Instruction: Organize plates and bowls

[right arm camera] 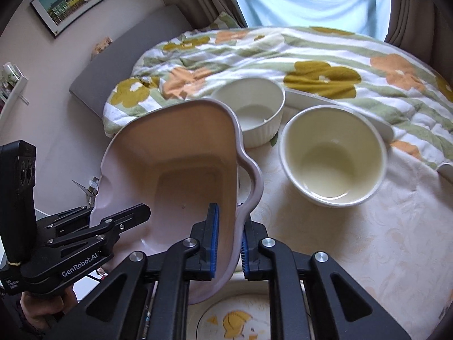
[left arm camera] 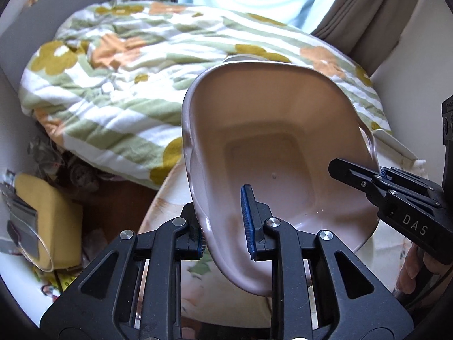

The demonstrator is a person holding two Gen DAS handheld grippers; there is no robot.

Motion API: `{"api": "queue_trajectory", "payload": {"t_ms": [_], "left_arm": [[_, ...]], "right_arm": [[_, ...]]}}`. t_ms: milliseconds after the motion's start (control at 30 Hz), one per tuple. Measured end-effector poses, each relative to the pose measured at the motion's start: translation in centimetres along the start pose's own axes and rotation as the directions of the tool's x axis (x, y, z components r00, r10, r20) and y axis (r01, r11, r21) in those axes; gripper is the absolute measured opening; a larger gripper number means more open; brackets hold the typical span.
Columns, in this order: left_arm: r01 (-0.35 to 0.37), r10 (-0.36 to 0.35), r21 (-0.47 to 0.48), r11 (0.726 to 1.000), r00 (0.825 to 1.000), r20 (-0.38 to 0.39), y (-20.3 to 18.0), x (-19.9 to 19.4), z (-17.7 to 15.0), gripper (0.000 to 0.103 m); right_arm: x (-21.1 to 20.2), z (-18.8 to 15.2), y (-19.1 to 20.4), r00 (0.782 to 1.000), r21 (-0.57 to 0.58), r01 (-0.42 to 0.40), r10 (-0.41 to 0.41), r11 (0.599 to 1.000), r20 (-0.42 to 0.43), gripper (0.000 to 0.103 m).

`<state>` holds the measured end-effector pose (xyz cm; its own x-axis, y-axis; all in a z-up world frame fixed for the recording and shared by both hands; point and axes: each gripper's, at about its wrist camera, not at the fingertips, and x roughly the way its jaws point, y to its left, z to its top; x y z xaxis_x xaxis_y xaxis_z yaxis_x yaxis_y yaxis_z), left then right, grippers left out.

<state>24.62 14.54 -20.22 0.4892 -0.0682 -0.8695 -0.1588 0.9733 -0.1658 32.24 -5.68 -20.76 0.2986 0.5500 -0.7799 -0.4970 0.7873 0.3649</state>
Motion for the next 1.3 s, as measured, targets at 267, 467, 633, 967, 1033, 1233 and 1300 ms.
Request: {"api": "queue_trajectory", "payload": {"t_ms": [267,467,633,967,1033,1233,1300], "left_arm": [[0.055,-0.061,0.112,0.992,0.997,0.054,-9.3,-5.6,-2.4,0.019],[0.152,-0.162,0.211,0.966,0.986,0.027,-17.9,-6.9,-6.1,0.019],[0.235,-0.231,0.273,0.933,0.972,-0.050,-24.1,-5.6,-8.9,0.019],[0.328,-0.261,0.331,0.885,0.938,-0.229,-32.2,2.4,-13.0,0.019],[0.331,-0.259,0.336,0.882,0.935,-0.243,-33.1,3.6,-13.8,0.019],[0.305,-0.224,0.373,0.876,0.943,-0.245,-34.6,5.8,-15.0,0.019],[0.298,-0.216,0.379,0.876,0.946,-0.242,-34.9,6.0,-15.3,0.019]], "right_arm": [[-10.5,-4.8,-3.2,0.990,0.058,0.047,-0.054,0.997,0.132,0.012],[-16.9,-10.2,-7.3,0.971,0.162,0.133,-0.161,0.978,0.177,0.012],[-20.3,-14.3,-11.2,0.956,0.258,0.203,-0.248,0.945,0.156,0.012],[-19.9,-19.5,-20.0,0.942,0.401,0.281,-0.330,0.872,0.057,0.012],[-19.3,-20.2,-21.2,0.943,0.413,0.284,-0.331,0.865,0.046,0.012],[-18.1,-22.7,-23.5,0.949,0.445,0.268,-0.314,0.854,0.032,0.012],[-17.7,-23.1,-23.9,0.951,0.456,0.261,-0.308,0.851,0.030,0.012]]}}
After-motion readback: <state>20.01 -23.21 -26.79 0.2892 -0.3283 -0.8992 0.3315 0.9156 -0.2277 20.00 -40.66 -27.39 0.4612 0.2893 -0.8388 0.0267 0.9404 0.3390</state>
